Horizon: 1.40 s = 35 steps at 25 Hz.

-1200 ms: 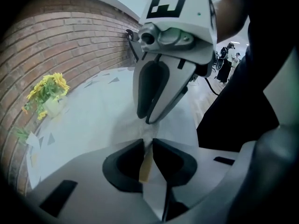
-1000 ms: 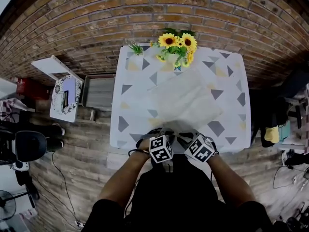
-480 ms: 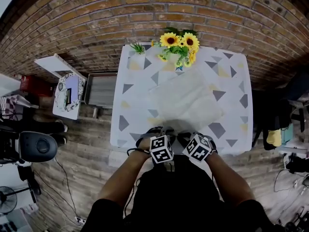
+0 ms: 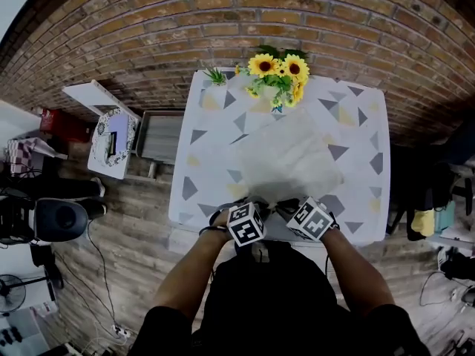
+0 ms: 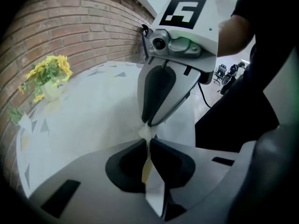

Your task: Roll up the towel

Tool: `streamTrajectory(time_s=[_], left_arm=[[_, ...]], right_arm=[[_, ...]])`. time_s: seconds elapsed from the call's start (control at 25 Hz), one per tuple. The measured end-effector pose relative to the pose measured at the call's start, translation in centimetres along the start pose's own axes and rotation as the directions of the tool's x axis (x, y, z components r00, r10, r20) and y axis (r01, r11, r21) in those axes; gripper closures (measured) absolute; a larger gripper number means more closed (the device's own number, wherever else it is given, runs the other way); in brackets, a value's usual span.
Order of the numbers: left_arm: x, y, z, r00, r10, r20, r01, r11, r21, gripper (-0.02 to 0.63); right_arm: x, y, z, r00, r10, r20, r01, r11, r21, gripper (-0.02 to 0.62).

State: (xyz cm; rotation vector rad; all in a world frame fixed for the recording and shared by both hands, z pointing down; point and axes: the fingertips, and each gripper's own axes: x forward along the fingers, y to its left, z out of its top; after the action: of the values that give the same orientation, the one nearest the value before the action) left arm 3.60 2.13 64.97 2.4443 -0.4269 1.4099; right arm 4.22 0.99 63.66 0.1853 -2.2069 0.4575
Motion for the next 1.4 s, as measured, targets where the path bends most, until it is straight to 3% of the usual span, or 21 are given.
streamTrajectory(time_s=[0.12, 0.24, 0.4, 0.52, 0.76, 1.08, 1.4], left_arm=[[0.1, -0.4, 0.0, 0.999, -0.042, -0.002, 0.042, 0.998, -0.052, 0.566], [0.1, -0.1, -0.2, 1.0, -0.024, -0.005, 0.024, 0.998, -0.05, 0.565], [-0.6, 0.6, -0.1, 0.998, 0.066, -0.023, -0.065, 0.997, 0.05, 0.546], [-1.1, 0.7, 0.7, 0.991, 0.135, -0.015, -0.131, 0.977, 0.17, 0.505], [-1.0, -0.9, 1.8, 0.996, 0.094, -0.007, -0.088, 0.96, 0.265, 0.5], [-0.2, -2.4, 0.8, 0.998, -0.062, -0.031, 0.067, 0.977, 0.204, 0.563], [1.5, -1.9, 0.4, 0.988, -0.138, -0.075, 0.144, 0.986, 0.08, 0.561]], right_arm=[[0.0, -0.5, 0.0, 1.0, -0.019, -0.009, 0.019, 1.0, -0.023, 0.543], [0.4, -1.0, -0.5, 0.999, -0.04, -0.03, 0.039, 0.999, -0.024, 0.548], [0.6, -1.4, -0.9, 0.998, -0.049, -0.047, 0.049, 0.999, -0.014, 0.555], [0.1, -0.7, -0.3, 0.999, -0.029, -0.028, 0.028, 0.999, -0.036, 0.558], [-1.3, 1.3, 0.2, 0.999, 0.042, -0.005, -0.042, 0.997, -0.07, 0.56], [-1.3, 2.2, -0.8, 0.998, 0.053, -0.033, -0.054, 0.998, -0.031, 0.561], [0.9, 0.3, -2.2, 0.993, -0.043, -0.106, 0.045, 0.999, 0.019, 0.56]])
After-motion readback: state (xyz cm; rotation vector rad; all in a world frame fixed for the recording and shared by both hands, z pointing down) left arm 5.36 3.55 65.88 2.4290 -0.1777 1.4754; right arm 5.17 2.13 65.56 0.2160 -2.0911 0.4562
